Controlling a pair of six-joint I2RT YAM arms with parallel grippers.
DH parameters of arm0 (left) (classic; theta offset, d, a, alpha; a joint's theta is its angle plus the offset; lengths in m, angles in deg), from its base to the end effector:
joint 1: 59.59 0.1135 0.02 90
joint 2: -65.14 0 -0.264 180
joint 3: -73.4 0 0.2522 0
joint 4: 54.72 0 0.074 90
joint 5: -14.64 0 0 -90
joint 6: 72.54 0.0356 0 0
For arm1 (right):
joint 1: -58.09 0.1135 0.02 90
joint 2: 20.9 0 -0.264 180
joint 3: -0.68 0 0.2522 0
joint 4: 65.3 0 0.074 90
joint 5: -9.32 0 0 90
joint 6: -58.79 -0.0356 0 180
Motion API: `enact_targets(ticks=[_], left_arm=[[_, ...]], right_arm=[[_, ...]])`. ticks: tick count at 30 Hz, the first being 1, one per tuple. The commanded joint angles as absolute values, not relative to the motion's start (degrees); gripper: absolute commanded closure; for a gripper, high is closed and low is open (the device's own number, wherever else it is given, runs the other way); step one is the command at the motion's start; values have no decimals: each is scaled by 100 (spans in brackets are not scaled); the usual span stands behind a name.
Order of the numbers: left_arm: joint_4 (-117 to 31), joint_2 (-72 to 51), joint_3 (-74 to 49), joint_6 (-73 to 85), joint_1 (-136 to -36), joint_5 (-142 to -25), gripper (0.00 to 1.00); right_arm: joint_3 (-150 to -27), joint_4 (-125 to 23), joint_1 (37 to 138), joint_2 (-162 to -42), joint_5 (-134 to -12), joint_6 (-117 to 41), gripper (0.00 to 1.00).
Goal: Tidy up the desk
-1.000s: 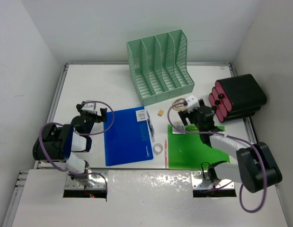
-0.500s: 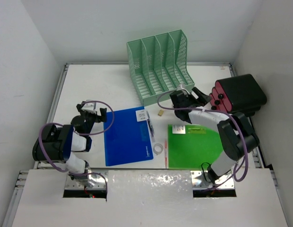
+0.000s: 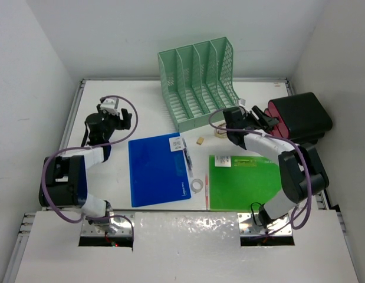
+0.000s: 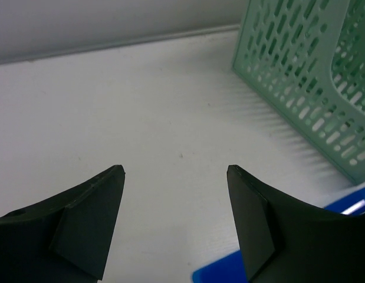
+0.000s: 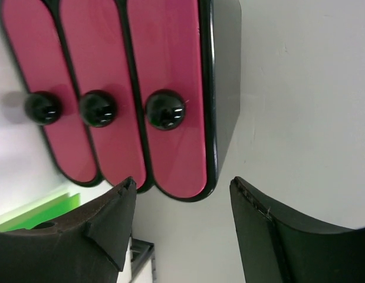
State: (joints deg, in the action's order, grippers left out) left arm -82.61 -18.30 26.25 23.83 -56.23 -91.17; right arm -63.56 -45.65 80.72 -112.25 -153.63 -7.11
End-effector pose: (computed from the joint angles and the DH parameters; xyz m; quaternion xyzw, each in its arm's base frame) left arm 0.3003 0.0079 0.2107 0.1095 0.7472 -0.0488 0.6537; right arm 0.2979 0.0873 0.2010 -0.0954 0.7731 -0.5564 0.2892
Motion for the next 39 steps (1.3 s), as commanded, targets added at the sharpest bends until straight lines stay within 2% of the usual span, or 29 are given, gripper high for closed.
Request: enact_targets(ticks=[1,4,11,30,35,39], left_arm=[[-7998,-2072,2519,2300,-5598,-9399,32],[-8164,-2143,2553,2282,-5598,-9243,33],[-8561,-1879,2897,2379,-5589,-9119,33],[-8412,-1994,2739,2361,-5589,-9065,33],[-8412,-1994,2738,2326,-5589,-8986,33],[-8394,-2011,2721,2326,-5589,-8995,33]], right_arm=[[-6405,-5136,7910,-11133,-15293,-65,37],[-6502,-5549,7822,-11300,-15039,271,38],[-7012,-5611,7681,-11889,-14651,492,50],[-7038,-6033,7312,-12259,-14845,905,52],[-7038,-6016,7215,-12311,-14809,817,66],[-7030,-5875,7206,-12303,-14783,659,70]])
